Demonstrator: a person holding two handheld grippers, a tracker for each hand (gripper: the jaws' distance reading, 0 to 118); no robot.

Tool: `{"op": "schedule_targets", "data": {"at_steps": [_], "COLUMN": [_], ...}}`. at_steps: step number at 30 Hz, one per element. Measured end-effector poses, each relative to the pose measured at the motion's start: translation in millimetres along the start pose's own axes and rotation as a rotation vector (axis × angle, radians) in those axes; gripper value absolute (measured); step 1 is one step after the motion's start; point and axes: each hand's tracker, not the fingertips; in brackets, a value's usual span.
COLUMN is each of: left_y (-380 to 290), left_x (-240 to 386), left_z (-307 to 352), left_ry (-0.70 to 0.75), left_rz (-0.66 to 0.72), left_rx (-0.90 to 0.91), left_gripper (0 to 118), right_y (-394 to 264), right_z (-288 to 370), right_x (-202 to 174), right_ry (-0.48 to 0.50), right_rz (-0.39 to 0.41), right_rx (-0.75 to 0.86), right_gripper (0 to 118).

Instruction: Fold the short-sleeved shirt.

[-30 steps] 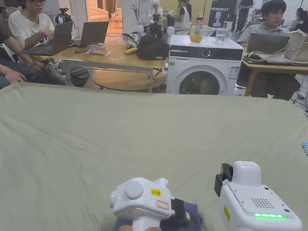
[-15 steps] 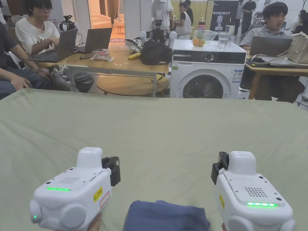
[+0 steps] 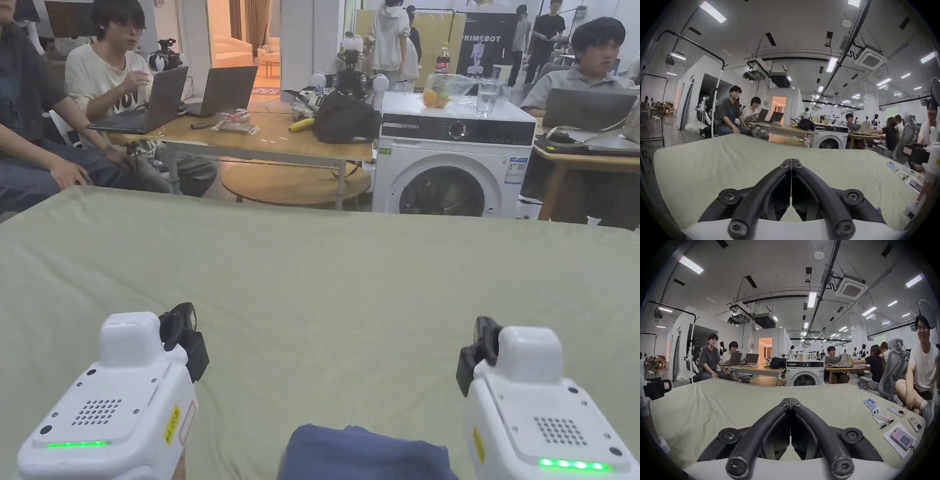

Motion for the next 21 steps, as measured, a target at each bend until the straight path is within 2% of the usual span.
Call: {"op": "schedule_targets", "data": {"at_steps": [5, 8, 11, 14, 16, 21], "left_y": [4.7, 2.6, -3.2, -11.3, -17.0, -42.3], "left_x": [-2.3, -3.1, -6.1, -11.7, -17.8, -39.7], "left_z": [2.5, 1.9, 1.9, 2.6, -1.0, -16.9], "left_ry": [-0.039, -0.069, -0.100, -0.126, -0.157, -0.367], "left_rz": [0.024, 0.009, 0.011, 0.047, 0.090, 0.291], "left_rx": [-0.037, -0.093, -0.177, -0.278, -0.376, -0.678], "left_gripper": [0, 0, 0, 0, 0, 0], "right_y": [-39.2, -69.8, -103.1, -131.2, -126.4, -120.6], "right_z": [22.6, 17.8, 0.6, -19.7, -18.8, -21.4], "right_x": [-7.2, -7.7, -11.0, -8.4, -2.1, 0.2], "right_ry": [0.093, 0.132, 0.125, 0.151, 0.142, 0.156], "right_rz": [0.046, 0.028, 0.053, -0.031, -0.067, -0.073], "right_rx": [-0.211, -0.385, -0.558, -0.729, -0.653, -0.698], "right_gripper": [0, 0, 0, 0, 0, 0]}}
